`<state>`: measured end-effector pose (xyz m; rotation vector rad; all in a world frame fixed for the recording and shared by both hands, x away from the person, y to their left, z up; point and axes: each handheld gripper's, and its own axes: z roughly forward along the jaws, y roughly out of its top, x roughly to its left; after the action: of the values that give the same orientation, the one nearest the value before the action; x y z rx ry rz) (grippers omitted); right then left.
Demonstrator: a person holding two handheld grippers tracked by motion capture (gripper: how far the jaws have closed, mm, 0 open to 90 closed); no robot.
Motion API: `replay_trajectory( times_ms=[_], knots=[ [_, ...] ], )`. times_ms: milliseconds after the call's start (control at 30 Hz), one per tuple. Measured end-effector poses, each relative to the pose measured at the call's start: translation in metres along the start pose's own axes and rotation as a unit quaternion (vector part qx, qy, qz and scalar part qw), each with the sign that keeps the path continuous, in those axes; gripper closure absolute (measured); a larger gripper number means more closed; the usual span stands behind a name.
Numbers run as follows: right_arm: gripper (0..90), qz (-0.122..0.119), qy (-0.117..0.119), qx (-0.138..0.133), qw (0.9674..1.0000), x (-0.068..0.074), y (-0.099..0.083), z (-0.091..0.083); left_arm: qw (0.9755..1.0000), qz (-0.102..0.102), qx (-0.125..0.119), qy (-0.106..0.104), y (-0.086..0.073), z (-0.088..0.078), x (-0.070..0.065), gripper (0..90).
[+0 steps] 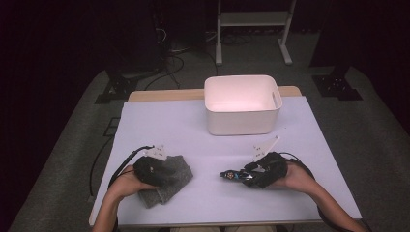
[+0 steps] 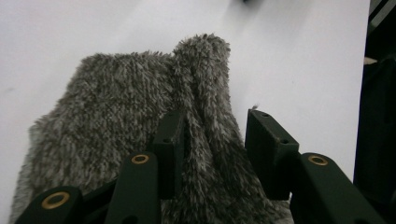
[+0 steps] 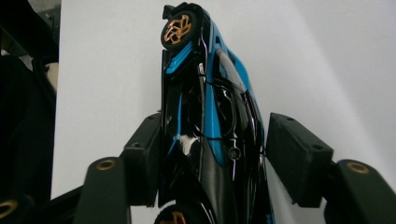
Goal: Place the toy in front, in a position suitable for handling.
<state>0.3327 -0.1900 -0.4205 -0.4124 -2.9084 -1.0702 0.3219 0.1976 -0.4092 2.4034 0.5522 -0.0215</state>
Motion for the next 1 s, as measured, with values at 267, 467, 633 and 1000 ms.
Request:
replay_trajectory(
  times_ms=[267, 467, 633, 1000],
  knots=[
    [31.1, 0.010, 0.001, -0.003, 0.9999, 0.010, -0.009, 0.000, 1.0000, 0.006, 0.008, 0.001, 0.001, 0.004, -0.005, 53.9],
    [29.7, -0.012, 0.011, 0.005, 0.9999, 0.021, -0.005, 0.009, 0.9999, 0.008, 0.002, 0.006, 0.002, 0.001, -0.008, 52.0],
    [29.2, -0.036, -0.015, 0.019, 0.9991, 0.030, -0.001, 0.013, 0.9999, 0.011, 0.000, 0.012, 0.002, -0.001, -0.012, 50.1],
    [24.1, 0.001, 0.017, 0.005, 0.9998, 0.023, -0.005, 0.016, 0.9996, 0.003, -0.021, 0.017, 0.001, -0.005, -0.015, 45.1]
  ],
)
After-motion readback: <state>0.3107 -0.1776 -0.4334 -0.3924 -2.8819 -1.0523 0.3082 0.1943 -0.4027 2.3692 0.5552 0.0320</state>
